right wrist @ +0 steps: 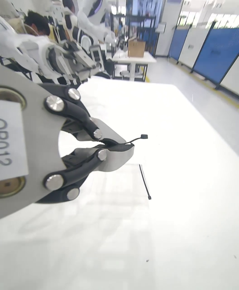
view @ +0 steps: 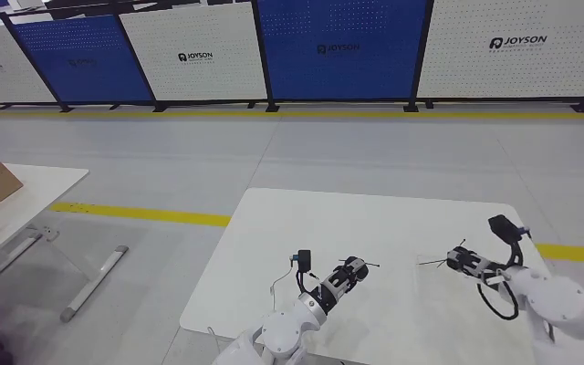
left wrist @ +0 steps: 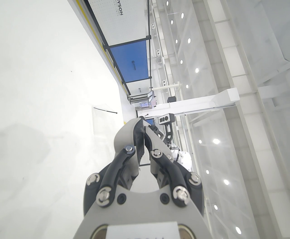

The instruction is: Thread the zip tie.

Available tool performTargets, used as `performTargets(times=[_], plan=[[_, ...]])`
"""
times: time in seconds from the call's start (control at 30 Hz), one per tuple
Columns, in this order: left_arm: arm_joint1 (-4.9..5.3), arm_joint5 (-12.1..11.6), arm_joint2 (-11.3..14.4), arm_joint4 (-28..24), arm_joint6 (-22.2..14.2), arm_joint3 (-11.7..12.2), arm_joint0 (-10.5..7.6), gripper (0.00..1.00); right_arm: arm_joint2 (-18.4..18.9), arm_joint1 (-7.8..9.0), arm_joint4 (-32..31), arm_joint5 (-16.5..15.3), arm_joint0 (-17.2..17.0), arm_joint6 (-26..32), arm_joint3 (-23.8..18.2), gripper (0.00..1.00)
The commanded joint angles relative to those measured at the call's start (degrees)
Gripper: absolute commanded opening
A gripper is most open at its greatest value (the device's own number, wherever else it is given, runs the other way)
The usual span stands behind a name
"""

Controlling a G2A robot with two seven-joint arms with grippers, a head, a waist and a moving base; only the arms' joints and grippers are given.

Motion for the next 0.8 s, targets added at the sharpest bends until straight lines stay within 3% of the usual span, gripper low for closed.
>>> performTargets(times=[0.0, 0.17, 0.77], plan=[[0.00, 0.00, 0.00, 0.00, 0.00, 0.00, 0.00, 0.00, 2.27, 0.02, 3.58, -1.50, -2.92, -2.93, -1.72, 0.00], [0.00, 0.00, 0.00, 0.00, 0.00, 0.00, 0.00, 0.00, 2.86, -0.38, 12.84, -8.28, -8.38, -9.19, -2.29, 0.00], [0.00, 0.00, 0.00, 0.00, 0.00, 0.00, 0.00, 0.00, 2.86, -0.38, 12.84, -8.28, -8.38, -9.19, -2.29, 0.00]])
